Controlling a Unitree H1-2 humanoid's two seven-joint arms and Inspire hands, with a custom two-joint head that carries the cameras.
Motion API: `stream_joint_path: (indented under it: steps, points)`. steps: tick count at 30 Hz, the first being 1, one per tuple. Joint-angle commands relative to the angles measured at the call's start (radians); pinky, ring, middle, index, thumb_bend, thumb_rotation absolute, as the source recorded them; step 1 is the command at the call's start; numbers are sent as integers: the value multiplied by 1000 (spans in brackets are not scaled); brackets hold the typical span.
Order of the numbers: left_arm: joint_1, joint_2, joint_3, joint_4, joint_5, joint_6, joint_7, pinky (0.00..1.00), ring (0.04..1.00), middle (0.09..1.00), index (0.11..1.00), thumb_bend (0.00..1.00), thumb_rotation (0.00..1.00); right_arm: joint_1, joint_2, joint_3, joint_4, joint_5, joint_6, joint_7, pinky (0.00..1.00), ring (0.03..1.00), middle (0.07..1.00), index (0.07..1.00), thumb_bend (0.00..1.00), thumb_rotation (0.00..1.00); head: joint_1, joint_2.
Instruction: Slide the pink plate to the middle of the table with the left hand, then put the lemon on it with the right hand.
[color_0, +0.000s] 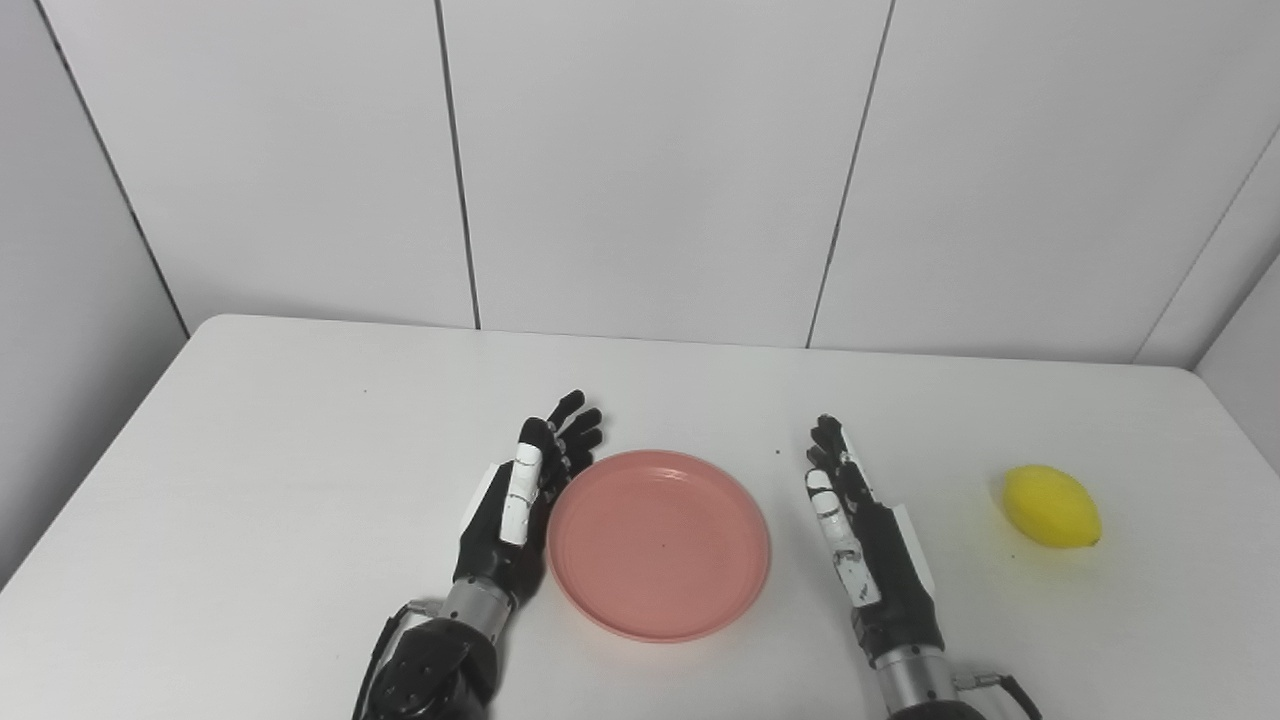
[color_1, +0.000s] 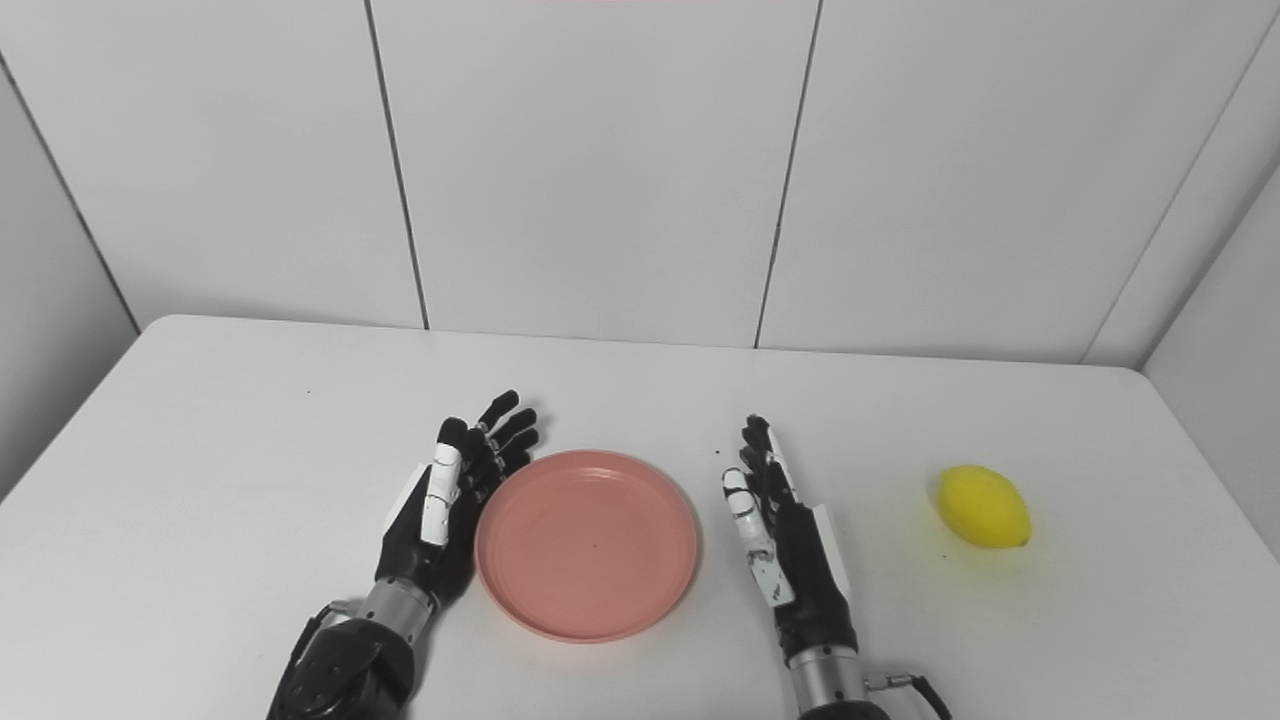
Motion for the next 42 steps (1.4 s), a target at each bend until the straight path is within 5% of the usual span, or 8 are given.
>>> stream_joint_path:
  steps: [1, 22, 29, 32, 37, 42]
  points:
    - [-2, -9, -10, -15, 14, 17, 6, 945, 929, 921, 927, 799, 1000, -29, 6, 2, -40, 4, -21, 0, 977, 967, 970, 973, 602, 931, -3, 0]
    - [-8, -1, -31, 6, 43, -17, -1, 968, 937, 933, 940, 801, 1000, -53, -3, -36, -63, 0, -32, -25, 985, 970, 958, 968, 599, 933, -28, -9]
    - [-12, 15, -3, 25, 22, -17, -9, 967, 938, 927, 939, 793, 1000, -94, -118, -35, -165, -242, 9, -44, 946, 942, 947, 956, 650, 951, -92, -19]
    - [-16, 30, 10, 43, 14, -21, -22, 970, 937, 927, 937, 791, 1000, -114, -159, -39, -207, -312, 79, -19, 944, 944, 944, 953, 647, 865, -142, -27]
    - [-31, 67, 27, 96, -9, -56, -67, 995, 951, 939, 942, 804, 1000, -151, -217, -43, -263, -460, 226, 18, 836, 899, 919, 914, 731, 526, -217, -31]
    - [-57, 87, 45, 177, -22, -130, -96, 1000, 949, 933, 938, 819, 1000, -186, -244, -50, -289, -543, 345, 51, 786, 881, 914, 904, 774, 457, -255, -24]
